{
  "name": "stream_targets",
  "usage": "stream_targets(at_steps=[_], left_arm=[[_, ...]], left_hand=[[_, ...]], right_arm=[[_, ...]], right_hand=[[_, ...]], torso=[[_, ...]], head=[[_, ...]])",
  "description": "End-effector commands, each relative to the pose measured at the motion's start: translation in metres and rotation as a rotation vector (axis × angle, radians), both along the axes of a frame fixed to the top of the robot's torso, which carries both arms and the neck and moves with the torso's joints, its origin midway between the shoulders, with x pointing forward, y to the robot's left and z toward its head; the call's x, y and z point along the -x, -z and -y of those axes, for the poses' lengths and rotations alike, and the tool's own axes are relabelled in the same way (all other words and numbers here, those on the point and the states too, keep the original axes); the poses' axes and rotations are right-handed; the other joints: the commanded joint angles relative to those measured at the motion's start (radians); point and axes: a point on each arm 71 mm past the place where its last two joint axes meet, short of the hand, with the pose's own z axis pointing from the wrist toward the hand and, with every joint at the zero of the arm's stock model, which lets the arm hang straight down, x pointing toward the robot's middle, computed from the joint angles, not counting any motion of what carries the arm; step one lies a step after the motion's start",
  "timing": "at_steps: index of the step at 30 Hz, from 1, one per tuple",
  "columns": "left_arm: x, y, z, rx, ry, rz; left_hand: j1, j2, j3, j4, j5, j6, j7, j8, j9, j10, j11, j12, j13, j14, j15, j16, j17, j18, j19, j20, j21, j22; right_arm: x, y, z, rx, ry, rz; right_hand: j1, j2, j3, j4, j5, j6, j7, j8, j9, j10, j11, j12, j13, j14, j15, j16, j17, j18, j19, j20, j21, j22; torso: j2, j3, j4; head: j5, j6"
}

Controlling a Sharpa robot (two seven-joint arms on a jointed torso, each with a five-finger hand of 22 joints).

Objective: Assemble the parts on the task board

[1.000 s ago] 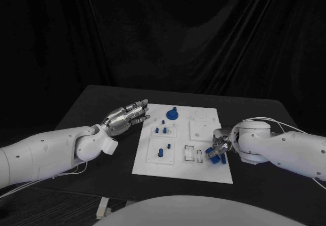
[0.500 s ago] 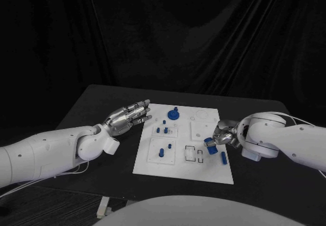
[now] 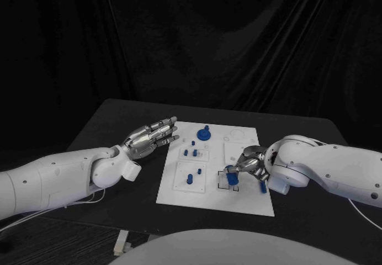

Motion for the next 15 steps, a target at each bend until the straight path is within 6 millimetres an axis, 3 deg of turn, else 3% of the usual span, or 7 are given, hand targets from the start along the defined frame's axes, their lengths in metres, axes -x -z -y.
stream_targets(at_steps=[1,8,15], left_arm=[[0.0003,-0.0011,0.0015,0.025,0.004,0.004],[-0.0001,-0.0009,0.0012,0.023,0.003,0.004],[-0.0006,-0.0005,0.0023,0.024,0.007,0.003]], left_hand=[[-0.002,0.003,-0.002,-0.004,0.007,-0.005,0.001,0.004,0.0,-0.002,0.001,0.004,0.0,0.001,0.008,0.005,0.001,0.013,-0.001,0.009,0.003,0.001],[-0.002,0.003,-0.002,-0.005,0.008,-0.004,0.001,0.004,0.0,-0.003,0.001,0.003,0.0,0.001,0.008,0.006,0.001,0.013,0.0,0.009,0.003,0.001],[-0.002,0.003,-0.002,-0.005,0.008,-0.004,0.001,0.004,0.0,-0.003,0.001,0.003,0.0,0.001,0.008,0.006,0.001,0.013,0.0,0.009,0.003,0.001]], right_arm=[[0.0028,0.008,-0.0012,-0.022,0.043,-0.038],[0.0038,0.0155,-0.0039,-0.022,0.054,-0.045],[0.0033,0.0176,-0.0052,-0.02,0.06,-0.038]], right_hand=[[-0.017,0.005,0.117,-0.106,-0.024,-0.013,0.0,0.007,0.006,0.105,-0.003,0.004,0.263,0.061,-0.003,0.004,0.005,0.013,0.038,-0.005,0.0,0.194],[-0.037,0.01,0.112,-0.089,-0.075,-0.026,0.001,0.018,0.017,0.105,-0.001,0.004,0.263,0.06,-0.001,0.002,0.0,0.014,0.037,-0.004,-0.004,0.193],[-0.066,0.018,0.097,-0.057,-0.177,-0.037,0.003,0.03,0.026,0.105,0.001,0.004,0.263,0.057,0.001,-0.006,-0.017,0.017,0.033,-0.002,-0.015,0.189]], torso=[[0.001,-0.0001,0.0004],[0.0,-0.0003,0.0005],[0.0,-0.0001,-0.0005]], head=[[0.003,0.0],[0.0,0.0],[-0.001,0.0]])
